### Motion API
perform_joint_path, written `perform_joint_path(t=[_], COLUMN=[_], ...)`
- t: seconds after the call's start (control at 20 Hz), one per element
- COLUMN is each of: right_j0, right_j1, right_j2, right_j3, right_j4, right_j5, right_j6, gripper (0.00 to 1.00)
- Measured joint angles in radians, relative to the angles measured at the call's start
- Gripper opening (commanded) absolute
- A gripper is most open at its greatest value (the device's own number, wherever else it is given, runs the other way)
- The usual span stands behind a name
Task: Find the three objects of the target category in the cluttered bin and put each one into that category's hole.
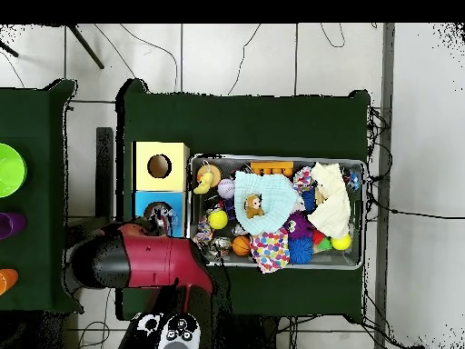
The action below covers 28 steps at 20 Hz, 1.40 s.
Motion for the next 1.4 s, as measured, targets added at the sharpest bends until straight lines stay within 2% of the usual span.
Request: perform_joint_path(t=[1.4], right_j0=[0.023], right_j1=[0.005], right_j2=[-0.011], right_j3=[0.0], right_j4=[0.03], right_j5=[0.0], right_j6=[0.0], gripper=[0.0])
